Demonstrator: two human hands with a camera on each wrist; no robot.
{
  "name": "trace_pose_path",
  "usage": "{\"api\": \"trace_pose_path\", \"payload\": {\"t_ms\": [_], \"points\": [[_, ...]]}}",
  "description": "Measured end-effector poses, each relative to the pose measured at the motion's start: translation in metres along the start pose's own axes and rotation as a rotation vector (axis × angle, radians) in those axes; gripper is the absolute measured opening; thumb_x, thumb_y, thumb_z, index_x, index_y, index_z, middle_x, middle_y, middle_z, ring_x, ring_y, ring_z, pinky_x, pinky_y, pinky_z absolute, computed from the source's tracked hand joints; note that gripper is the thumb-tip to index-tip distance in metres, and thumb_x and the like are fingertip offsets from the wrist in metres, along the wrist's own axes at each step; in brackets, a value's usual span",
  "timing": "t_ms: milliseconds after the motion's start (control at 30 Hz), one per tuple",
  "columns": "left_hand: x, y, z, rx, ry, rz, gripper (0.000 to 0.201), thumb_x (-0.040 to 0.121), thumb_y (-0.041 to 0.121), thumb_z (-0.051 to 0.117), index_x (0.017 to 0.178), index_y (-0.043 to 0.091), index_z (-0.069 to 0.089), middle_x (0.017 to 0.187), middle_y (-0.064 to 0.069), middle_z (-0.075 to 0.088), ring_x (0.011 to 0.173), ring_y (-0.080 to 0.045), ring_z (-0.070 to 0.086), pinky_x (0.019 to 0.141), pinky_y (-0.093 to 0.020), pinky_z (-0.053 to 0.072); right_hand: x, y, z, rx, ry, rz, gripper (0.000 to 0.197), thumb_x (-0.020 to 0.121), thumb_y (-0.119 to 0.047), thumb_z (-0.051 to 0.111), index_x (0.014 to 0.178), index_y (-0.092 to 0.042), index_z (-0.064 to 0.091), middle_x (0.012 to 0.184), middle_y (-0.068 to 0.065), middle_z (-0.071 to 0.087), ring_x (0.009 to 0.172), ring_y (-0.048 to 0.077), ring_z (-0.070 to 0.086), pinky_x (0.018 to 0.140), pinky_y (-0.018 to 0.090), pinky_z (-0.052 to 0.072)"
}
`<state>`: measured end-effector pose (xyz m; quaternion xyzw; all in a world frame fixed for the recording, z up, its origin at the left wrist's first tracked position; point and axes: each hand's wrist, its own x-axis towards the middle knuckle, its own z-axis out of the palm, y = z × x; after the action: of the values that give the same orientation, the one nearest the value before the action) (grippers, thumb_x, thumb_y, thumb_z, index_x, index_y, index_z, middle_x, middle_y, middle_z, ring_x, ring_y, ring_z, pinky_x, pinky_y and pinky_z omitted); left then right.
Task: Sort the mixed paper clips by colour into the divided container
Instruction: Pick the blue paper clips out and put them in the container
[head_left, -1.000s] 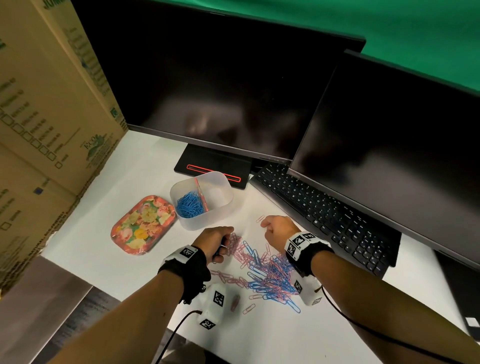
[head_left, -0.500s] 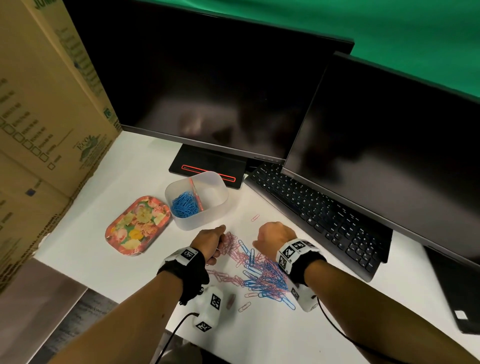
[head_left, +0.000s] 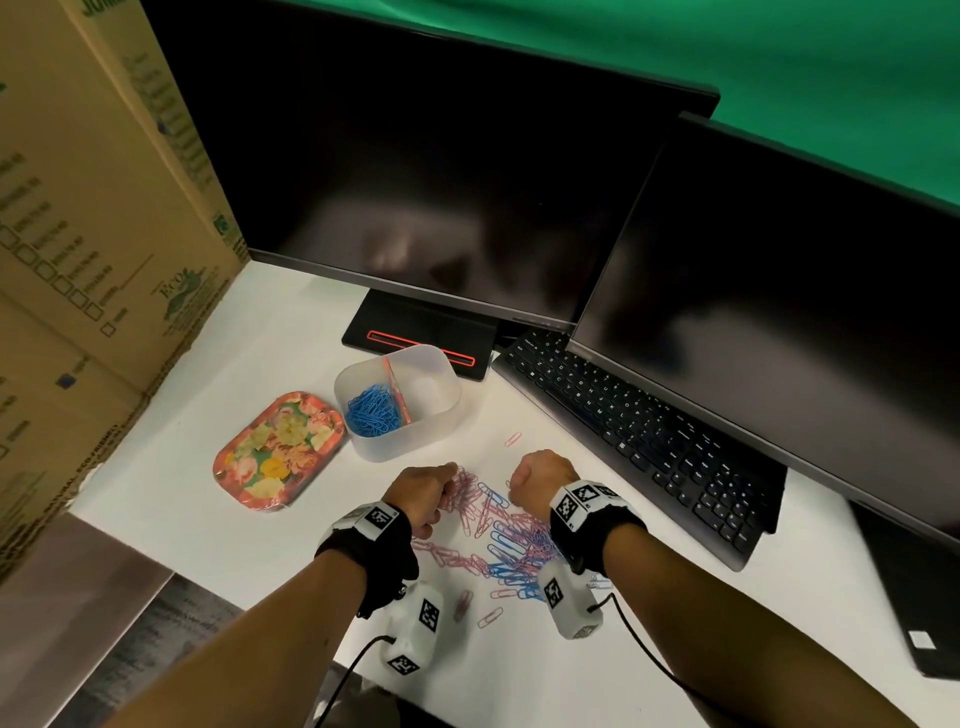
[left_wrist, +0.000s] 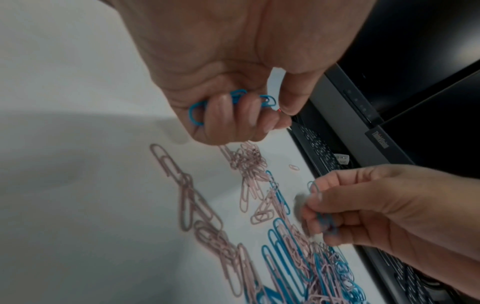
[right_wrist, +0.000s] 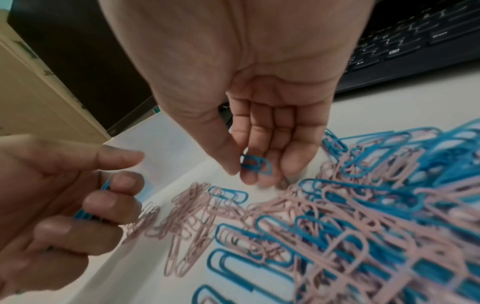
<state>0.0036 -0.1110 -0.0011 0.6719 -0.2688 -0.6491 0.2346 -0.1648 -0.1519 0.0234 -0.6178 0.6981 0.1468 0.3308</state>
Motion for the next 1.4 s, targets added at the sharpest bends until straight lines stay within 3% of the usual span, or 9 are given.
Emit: {"api": "trace_pose_path", "payload": {"t_ms": [67, 133, 300, 400, 600, 767, 1000, 1233, 1400], "points": [[0.0, 0.0, -0.001, -0.004, -0.003, -0.003, 0.035, 0.092, 0.035, 0.05, 0.064, 0.014, 0.045, 0.061, -0.005, 0.035, 0.042, -0.014, 0.02, 0.049, -0.02, 0.016, 0.004, 0.005, 0.001, 0.167, 0.017, -0.033, 0.019, 0.086, -0.005, 0.052, 0.082, -0.022, 0.06, 0.109, 0.004, 0.066, 0.101, 0.026, 0.065, 0.087, 0.034, 0.055], [-0.001, 0.0, -0.004, -0.004, 0.002, -0.003, 0.037, 0.093, 0.035, 0.05, 0.062, 0.014, 0.045, 0.061, -0.005, 0.035, 0.043, -0.014, 0.02, 0.049, -0.019, 0.016, 0.007, 0.008, 0.003, 0.239, 0.035, -0.065, 0.026, 0.086, -0.003, 0.045, 0.094, -0.023, 0.059, 0.114, 0.008, 0.064, 0.099, 0.028, 0.065, 0.08, 0.032, 0.055], [-0.005, 0.001, -0.009, -0.011, 0.006, -0.009, 0.04, 0.094, 0.037, 0.049, 0.06, 0.015, 0.045, 0.057, -0.002, 0.037, 0.043, -0.014, 0.022, 0.048, -0.018, 0.017, 0.006, -0.001, 0.013, -0.042, 0.012, -0.127, 0.028, 0.093, -0.018, 0.042, 0.12, -0.016, 0.05, 0.122, 0.01, 0.058, 0.107, 0.029, 0.059, 0.084, 0.034, 0.049], [-0.006, 0.001, -0.013, -0.014, 0.008, -0.017, 0.04, 0.094, 0.037, 0.048, 0.061, 0.016, 0.045, 0.057, -0.001, 0.037, 0.043, -0.014, 0.023, 0.048, -0.018, 0.017, 0.01, -0.006, 0.018, -0.236, 0.038, -0.114, 0.026, 0.091, -0.029, 0.052, 0.115, -0.017, 0.055, 0.121, 0.007, 0.061, 0.105, 0.027, 0.061, 0.079, 0.032, 0.049], [-0.009, 0.003, -0.02, -0.002, 0.018, -0.01, 0.039, 0.095, 0.037, 0.046, 0.062, 0.015, 0.045, 0.058, -0.001, 0.037, 0.043, -0.014, 0.023, 0.048, -0.019, 0.018, 0.013, -0.005, 0.014, -0.32, 0.098, -0.088, 0.024, 0.084, -0.009, 0.054, 0.107, -0.009, 0.062, 0.114, 0.009, 0.064, 0.102, 0.028, 0.064, 0.076, 0.032, 0.049], [-0.011, 0.003, -0.021, -0.008, 0.018, -0.012, 0.039, 0.095, 0.037, 0.045, 0.063, 0.015, 0.045, 0.058, -0.001, 0.037, 0.043, -0.014, 0.022, 0.048, -0.019, 0.018, 0.011, -0.001, 0.013, -0.26, 0.136, -0.11, 0.028, 0.089, -0.014, 0.053, 0.116, -0.014, 0.057, 0.119, 0.006, 0.057, 0.108, 0.025, 0.06, 0.086, 0.031, 0.051], [-0.016, 0.006, -0.021, -0.047, 0.002, -0.019, 0.037, 0.095, 0.037, 0.045, 0.065, 0.014, 0.046, 0.059, -0.002, 0.039, 0.044, -0.014, 0.024, 0.048, -0.02, 0.018, 0.008, -0.009, 0.013, -0.202, 0.105, -0.124, 0.035, 0.086, -0.003, 0.056, 0.119, -0.013, 0.055, 0.121, 0.009, 0.061, 0.109, 0.027, 0.061, 0.089, 0.033, 0.054], [-0.033, 0.03, -0.034, -0.374, -0.009, -0.002, 0.032, 0.095, 0.038, 0.049, 0.072, 0.016, 0.052, 0.059, 0.0, 0.044, 0.046, -0.014, 0.034, 0.046, -0.021, 0.024, 0.006, -0.015, 0.013, -0.117, 0.062, -0.066, 0.031, 0.09, -0.008, 0.051, 0.12, -0.015, 0.056, 0.125, 0.005, 0.059, 0.11, 0.022, 0.06, 0.078, 0.025, 0.048], [-0.038, 0.061, -0.065, -0.721, -0.09, 0.073, 0.034, 0.097, 0.042, 0.042, 0.079, 0.016, 0.054, 0.068, -0.004, 0.045, 0.056, -0.017, 0.044, 0.053, -0.027, 0.036, -0.01, -0.046, -0.009, 0.283, 0.116, -0.189, 0.014, 0.092, -0.019, 0.051, 0.099, -0.014, 0.061, 0.105, 0.008, 0.065, 0.093, 0.024, 0.059, 0.074, 0.023, 0.043]]}}
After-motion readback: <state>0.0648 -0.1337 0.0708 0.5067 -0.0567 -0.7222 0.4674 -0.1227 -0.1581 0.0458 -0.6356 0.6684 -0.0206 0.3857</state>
